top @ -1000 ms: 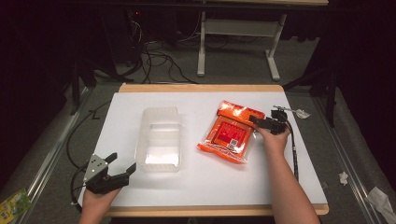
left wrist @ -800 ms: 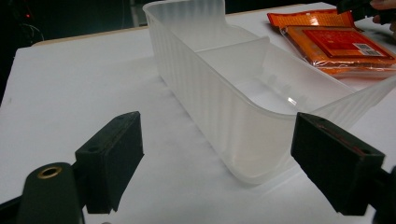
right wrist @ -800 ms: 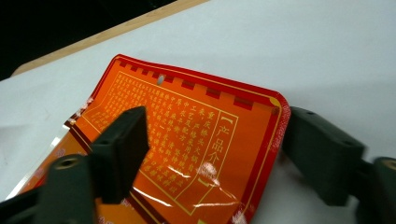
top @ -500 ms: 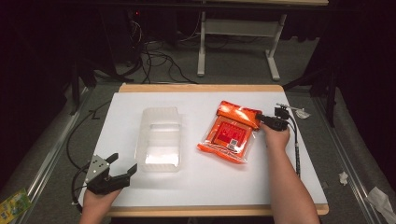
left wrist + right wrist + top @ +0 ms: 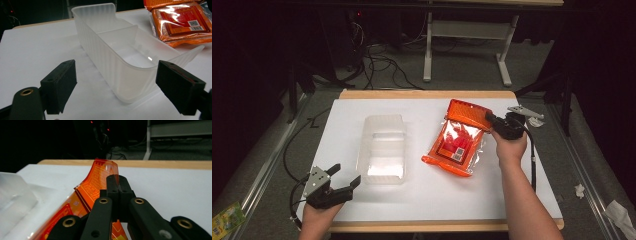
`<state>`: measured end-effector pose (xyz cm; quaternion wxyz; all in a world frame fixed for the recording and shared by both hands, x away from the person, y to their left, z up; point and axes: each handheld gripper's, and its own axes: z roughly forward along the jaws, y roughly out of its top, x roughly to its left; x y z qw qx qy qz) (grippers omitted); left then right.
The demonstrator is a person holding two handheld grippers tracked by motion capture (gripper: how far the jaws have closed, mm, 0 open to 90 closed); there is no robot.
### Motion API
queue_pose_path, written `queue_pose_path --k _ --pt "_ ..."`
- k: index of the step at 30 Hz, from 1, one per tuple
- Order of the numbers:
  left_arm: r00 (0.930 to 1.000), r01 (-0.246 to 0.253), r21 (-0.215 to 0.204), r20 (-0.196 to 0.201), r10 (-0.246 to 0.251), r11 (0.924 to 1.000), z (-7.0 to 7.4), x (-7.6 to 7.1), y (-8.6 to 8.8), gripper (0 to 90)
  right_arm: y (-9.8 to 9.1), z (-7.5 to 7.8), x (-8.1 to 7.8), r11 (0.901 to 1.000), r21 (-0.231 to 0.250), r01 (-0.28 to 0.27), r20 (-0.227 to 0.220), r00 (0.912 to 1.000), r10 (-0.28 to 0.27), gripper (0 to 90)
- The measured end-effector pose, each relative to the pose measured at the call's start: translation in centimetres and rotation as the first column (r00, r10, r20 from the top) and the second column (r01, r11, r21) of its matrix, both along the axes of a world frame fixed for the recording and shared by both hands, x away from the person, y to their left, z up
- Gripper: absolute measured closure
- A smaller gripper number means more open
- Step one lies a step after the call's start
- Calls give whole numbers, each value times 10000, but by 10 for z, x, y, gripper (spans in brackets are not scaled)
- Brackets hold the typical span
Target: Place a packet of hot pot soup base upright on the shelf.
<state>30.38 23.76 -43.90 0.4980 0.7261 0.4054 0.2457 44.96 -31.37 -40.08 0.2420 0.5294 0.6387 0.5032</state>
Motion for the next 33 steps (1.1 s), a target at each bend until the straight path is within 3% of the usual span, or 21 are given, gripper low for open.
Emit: queue_pose_path --k 7,13,19,23,26,33 --pt "9998 198 -240 76 -196 9995 3 -1 -5 178 13 27 -31 9992 97 -391 982 9944 379 900" --pt "9971 649 -202 419 -640 9977 11 -8 -18 175 23 47 -61 9926 412 -1138 1886 9765 1042 900" --pt "9919 1132 82 577 -1134 9935 17 -14 -34 172 42 64 -86 9791 355 -2005 2666 9461 1840 900" --pt "9898 1242 41 701 -1242 9922 22 -16 -42 171 53 69 -100 9666 319 -2541 3044 9237 2328 900" --pt "9886 1319 25 723 -1317 9913 23 -16 -46 171 61 72 -109 9463 579 -3182 3226 9030 2839 900" --pt "9876 1504 -312 509 -1487 9881 23 -15 -51 170 73 84 -126 9245 292 -3801 3552 8684 3459 900"
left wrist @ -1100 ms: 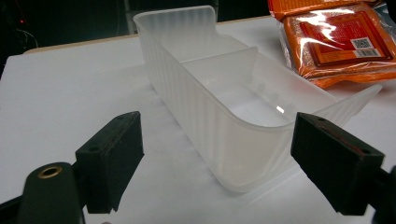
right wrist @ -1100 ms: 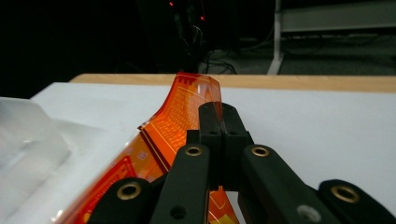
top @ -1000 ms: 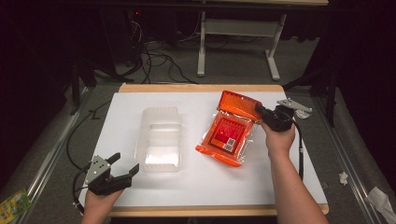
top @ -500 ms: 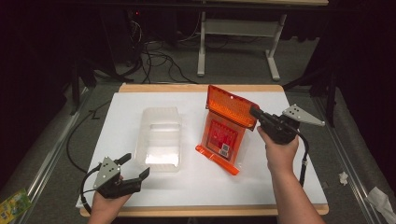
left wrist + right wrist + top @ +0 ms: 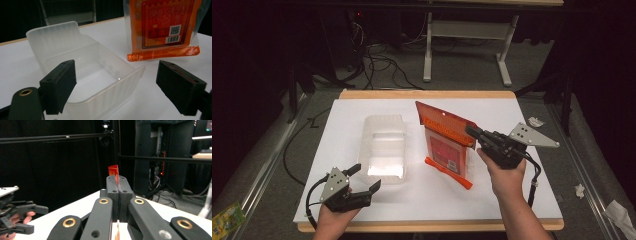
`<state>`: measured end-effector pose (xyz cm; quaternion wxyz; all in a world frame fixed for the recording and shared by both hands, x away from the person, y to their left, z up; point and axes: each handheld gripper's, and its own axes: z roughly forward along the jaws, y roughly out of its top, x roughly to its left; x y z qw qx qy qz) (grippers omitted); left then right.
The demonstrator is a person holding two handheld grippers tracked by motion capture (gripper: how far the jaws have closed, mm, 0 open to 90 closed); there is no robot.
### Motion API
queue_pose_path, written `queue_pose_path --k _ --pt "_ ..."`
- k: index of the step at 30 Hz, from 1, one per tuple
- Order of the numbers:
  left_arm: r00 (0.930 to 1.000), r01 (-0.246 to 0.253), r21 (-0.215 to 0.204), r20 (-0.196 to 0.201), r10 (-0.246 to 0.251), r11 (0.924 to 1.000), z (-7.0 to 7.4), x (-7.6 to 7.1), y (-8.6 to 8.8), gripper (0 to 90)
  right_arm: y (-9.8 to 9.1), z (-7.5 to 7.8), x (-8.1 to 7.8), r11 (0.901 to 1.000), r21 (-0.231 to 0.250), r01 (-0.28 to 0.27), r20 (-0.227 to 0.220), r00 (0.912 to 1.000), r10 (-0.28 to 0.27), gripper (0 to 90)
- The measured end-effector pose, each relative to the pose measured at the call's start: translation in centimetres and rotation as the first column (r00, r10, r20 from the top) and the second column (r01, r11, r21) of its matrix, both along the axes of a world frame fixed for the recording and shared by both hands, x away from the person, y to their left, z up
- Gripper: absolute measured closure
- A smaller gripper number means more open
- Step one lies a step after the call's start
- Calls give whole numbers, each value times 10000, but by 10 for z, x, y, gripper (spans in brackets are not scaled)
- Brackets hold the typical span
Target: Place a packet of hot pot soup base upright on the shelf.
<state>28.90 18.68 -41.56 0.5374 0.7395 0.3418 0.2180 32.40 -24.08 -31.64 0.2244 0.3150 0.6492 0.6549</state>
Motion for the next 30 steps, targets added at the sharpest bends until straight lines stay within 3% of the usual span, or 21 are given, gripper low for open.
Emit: queue_pose_path --k 7,11,13,16,17,20,27,30 --pt "9996 263 -565 -95 -268 9981 10 -2 -15 169 -13 -6 -16 9997 -162 -158 152 9998 161 900" --pt "9984 473 -689 -273 -493 9965 19 5 -36 171 -24 -15 -23 10000 -84 -49 48 10000 49 900" --pt "9979 614 -758 -169 -629 9952 27 11 -48 175 -28 -18 -25 9999 -66 -99 138 9999 100 900" --pt "9965 807 -864 -127 -821 9930 35 28 -71 178 -33 -20 -26 9999 -18 -138 44 9999 138 900" --pt "9965 807 -864 -127 -821 9930 35 28 -71 177 -33 -20 -26 9999 -18 -138 44 9999 138 900" --pt "9944 946 -994 -372 -987 9905 40 54 -95 177 -38 -23 -26 9998 60 -163 27 9999 163 900" --pt "9873 1345 -950 -717 -1416 9863 43 90 -136 184 -37 -23 -25 9995 8 -326 109 9994 326 900" --pt "9842 1497 -1170 -773 -1593 9818 42 104 -147 198 -37 -23 -25 9994 -39 -334 112 9994 334 900"
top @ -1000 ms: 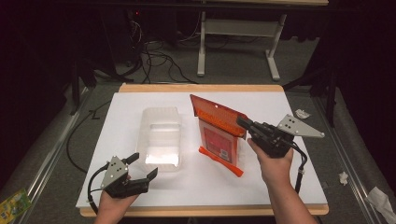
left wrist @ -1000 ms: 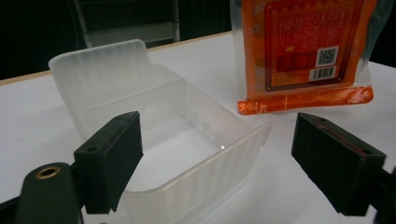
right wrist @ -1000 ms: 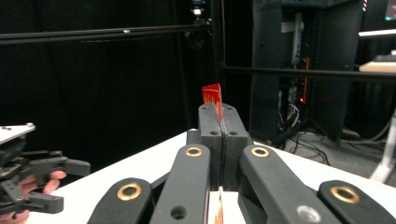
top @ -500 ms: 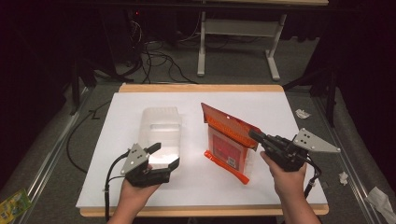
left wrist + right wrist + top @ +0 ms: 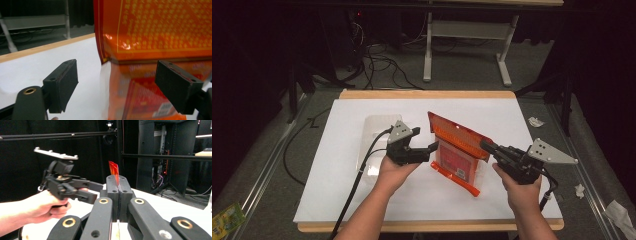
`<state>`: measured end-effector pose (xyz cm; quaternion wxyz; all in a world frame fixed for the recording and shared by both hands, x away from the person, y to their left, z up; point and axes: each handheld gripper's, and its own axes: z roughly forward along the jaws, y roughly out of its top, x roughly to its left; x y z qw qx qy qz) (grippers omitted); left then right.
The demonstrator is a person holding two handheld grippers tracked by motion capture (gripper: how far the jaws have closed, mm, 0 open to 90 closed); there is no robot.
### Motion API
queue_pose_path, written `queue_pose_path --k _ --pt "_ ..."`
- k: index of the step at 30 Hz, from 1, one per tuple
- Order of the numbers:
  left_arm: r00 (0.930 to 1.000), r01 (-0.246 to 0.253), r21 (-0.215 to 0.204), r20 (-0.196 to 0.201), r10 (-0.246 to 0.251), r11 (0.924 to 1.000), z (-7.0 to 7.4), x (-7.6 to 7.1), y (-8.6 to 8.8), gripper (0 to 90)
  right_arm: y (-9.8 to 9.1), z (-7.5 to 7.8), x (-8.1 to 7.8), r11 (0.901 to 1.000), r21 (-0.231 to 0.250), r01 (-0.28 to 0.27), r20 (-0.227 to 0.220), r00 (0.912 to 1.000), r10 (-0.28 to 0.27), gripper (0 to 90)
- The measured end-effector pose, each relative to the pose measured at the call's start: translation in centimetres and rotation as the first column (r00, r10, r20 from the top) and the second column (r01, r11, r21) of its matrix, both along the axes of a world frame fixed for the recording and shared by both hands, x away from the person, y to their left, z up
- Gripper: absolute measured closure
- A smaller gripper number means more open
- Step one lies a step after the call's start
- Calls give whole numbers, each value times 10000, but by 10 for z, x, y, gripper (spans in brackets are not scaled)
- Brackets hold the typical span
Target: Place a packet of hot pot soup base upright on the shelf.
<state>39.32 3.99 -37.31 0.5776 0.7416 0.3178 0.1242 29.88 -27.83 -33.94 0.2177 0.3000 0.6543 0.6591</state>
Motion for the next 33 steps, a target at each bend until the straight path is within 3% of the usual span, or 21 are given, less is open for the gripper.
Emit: queue_pose_path --k 3,6,9,11,14,16,22,28,33 --pt "9993 283 -445 -217 -293 9986 0 11 -5 214 -2 -1 1 10000 31 -14 4 10000 14 900" --pt "9990 412 -526 -167 -422 9978 0 15 -8 235 -3 -1 1 10000 57 -39 14 10000 39 900" --pt "9939 881 -1381 -539 -963 9865 1 21 -13 293 -4 -2 1 9999 107 -49 -26 10000 49 900" --pt "9925 879 -1585 -698 -1000 9834 1 21 -15 333 -4 -3 1 9999 147 -79 -28 10000 80 900" --pt "9963 565 -1340 -567 -646 9894 1 19 -16 416 -4 -3 1 9999 146 -22 -22 10000 22 900" --pt "9976 404 -1294 -498 -471 9908 2 16 -14 556 -5 -4 1 9999 171 -5 -65 10000 6 900" --pt "9998 -167 -767 85 174 9969 6 2 -11 822 -3 -2 -2 9998 176 -110 42 9999 109 900" --pt "9964 -317 -500 765 354 9982 17 -19 -7 856 -7 3 -7 9985 548 -65 115 9999 59 900" --pt "9931 -376 -215 1102 397 9991 15 -36 -5 878 -13 -1 -13 9986 519 134 -20 9999 -133 900"
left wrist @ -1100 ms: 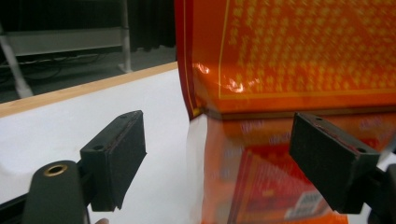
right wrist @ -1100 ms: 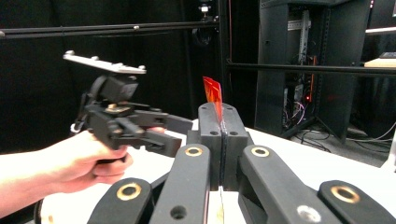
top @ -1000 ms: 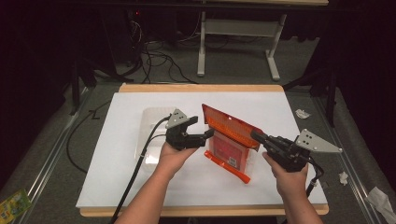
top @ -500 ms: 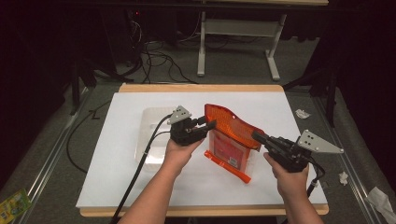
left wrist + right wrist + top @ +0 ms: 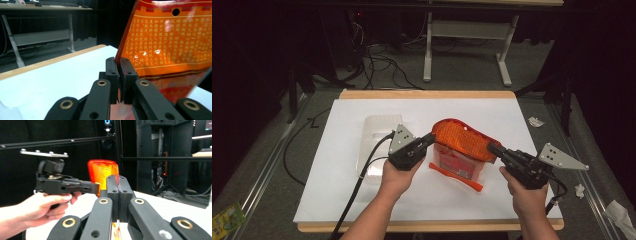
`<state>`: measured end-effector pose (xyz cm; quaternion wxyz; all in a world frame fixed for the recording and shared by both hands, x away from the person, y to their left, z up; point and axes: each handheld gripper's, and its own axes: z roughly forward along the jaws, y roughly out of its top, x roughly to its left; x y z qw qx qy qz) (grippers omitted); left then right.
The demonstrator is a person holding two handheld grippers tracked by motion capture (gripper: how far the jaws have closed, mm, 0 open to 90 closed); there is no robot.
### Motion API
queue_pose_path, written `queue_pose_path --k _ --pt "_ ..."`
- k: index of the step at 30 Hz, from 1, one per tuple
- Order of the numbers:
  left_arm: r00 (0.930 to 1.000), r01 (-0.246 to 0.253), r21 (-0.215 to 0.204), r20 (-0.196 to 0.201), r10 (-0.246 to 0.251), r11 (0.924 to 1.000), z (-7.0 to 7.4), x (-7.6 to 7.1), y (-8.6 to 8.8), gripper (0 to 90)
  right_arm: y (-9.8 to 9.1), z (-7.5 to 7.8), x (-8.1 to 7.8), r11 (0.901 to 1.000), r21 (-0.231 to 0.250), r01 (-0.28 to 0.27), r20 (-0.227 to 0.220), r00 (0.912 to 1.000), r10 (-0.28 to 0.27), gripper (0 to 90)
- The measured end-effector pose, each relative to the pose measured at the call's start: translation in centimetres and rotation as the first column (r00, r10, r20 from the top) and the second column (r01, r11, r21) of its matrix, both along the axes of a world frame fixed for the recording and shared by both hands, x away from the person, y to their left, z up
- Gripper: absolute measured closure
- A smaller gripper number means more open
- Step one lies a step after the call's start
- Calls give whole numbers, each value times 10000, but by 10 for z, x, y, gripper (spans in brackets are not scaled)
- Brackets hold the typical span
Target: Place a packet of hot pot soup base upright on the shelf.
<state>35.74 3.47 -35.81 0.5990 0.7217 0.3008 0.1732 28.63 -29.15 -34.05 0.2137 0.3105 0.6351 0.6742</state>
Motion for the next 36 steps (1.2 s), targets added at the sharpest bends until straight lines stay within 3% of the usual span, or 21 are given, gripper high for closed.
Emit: queue_pose_path --k 9,11,13,16,17,19,20,23,29,32,36 --pt "9999 33 46 149 -33 10000 -10 -8 -7 893 -12 -12 -3 9984 -272 492 -416 9979 -503 900" --pt "9999 59 48 122 -60 10000 -11 -7 -9 895 -13 -14 -2 9975 -396 592 -447 9971 -610 859" --pt "9998 117 121 130 -119 9999 -13 -6 -12 897 -15 -15 -1 9969 -440 650 -500 9965 -672 764" --pt "10000 15 23 68 -15 10000 -13 -5 -16 900 -14 -16 1 9950 -617 783 -728 9939 -827 526" --pt "10000 15 23 68 -15 10000 -13 -5 -16 900 -14 -16 1 9950 -617 783 -728 9939 -827 526" --pt "10000 0 22 21 0 10000 -13 -2 -17 900 -14 -23 4 9906 -979 957 -1072 9886 -1061 277" --pt "10000 -9 29 27 9 10000 -13 -2 -17 900 -14 -26 5 9900 -1041 953 -1203 9869 -1076 252" --pt "10000 -58 44 -11 58 10000 -13 0 -18 900 -14 -41 10 9864 -1475 725 -1682 9810 -972 231" --pt "9999 -127 57 -99 128 9999 -15 3 -18 900 -7 -67 26 9759 -2168 251 -2587 9625 -822 283" --pt "9998 -171 53 -131 172 9998 -15 4 -17 900 -3 -76 32 9708 -2399 -73 -2890 9552 -643 369" --pt "9997 -185 43 -154 185 9998 -15 5 -18 899 1 -84 39 9660 -2530 -535 -3007 9534 -259 497"
